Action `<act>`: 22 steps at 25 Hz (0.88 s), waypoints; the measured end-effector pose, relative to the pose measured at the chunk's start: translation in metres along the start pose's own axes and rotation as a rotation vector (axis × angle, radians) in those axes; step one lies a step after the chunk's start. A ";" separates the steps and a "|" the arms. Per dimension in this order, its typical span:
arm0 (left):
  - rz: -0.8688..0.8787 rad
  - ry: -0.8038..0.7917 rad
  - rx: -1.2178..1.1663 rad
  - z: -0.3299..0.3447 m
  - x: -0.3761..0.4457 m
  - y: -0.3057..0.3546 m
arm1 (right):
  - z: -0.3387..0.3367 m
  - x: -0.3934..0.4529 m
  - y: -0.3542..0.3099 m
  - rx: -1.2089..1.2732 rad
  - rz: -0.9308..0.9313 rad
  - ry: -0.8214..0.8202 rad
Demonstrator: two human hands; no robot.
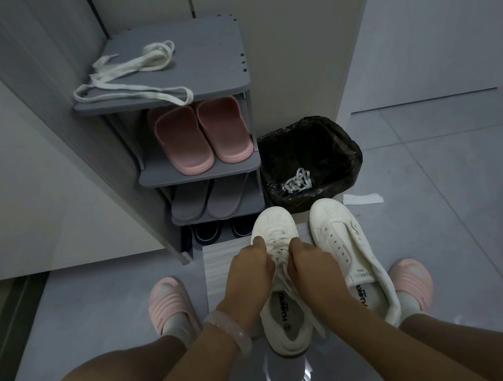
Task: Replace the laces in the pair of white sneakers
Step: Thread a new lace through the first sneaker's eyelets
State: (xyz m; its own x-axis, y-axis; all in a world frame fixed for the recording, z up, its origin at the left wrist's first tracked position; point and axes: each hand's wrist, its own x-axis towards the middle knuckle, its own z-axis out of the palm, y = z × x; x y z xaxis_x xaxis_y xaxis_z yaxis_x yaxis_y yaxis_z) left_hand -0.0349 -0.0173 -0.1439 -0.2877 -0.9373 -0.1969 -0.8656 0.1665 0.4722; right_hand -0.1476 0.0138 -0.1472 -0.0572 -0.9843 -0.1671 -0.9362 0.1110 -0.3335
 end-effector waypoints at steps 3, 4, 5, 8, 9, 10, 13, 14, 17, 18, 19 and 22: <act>0.010 -0.003 -0.044 -0.001 0.003 -0.005 | -0.003 0.000 0.005 0.059 -0.030 0.009; -0.005 -0.009 -0.086 -0.002 0.005 -0.008 | -0.004 0.002 0.008 0.111 -0.010 0.011; -0.030 -0.013 -0.168 -0.002 0.007 -0.011 | -0.005 0.004 0.011 0.182 0.024 0.016; -0.068 -0.011 -0.293 -0.002 0.011 -0.014 | -0.006 0.009 0.017 0.319 0.105 0.013; -0.042 -0.021 -0.246 -0.001 0.012 -0.014 | -0.006 0.010 0.017 0.295 0.094 -0.005; -0.010 -0.025 -0.190 0.000 0.013 -0.013 | -0.004 0.010 0.016 0.260 0.071 -0.016; 0.065 -0.018 -0.021 0.001 0.014 -0.008 | -0.001 0.013 0.010 0.118 -0.020 -0.027; 0.079 -0.025 0.035 0.002 0.015 -0.005 | -0.001 0.014 0.008 0.075 -0.042 -0.041; 0.111 -0.042 0.210 0.004 0.015 0.003 | -0.005 0.011 0.003 -0.007 -0.048 -0.062; 0.122 -0.045 0.241 0.004 0.016 0.004 | -0.004 0.010 0.002 -0.022 -0.042 -0.063; 0.125 -0.052 0.253 0.004 0.017 0.004 | -0.003 0.010 0.001 -0.027 -0.031 -0.061; 0.074 -0.048 0.194 0.006 0.021 0.002 | -0.001 0.009 0.001 -0.016 0.000 -0.057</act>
State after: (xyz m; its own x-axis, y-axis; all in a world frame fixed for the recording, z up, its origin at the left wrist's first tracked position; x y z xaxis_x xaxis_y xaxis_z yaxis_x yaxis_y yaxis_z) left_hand -0.0451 -0.0353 -0.1520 -0.3684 -0.9055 -0.2107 -0.9027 0.2943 0.3139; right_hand -0.1500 0.0049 -0.1479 -0.0376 -0.9747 -0.2202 -0.9416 0.1083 -0.3189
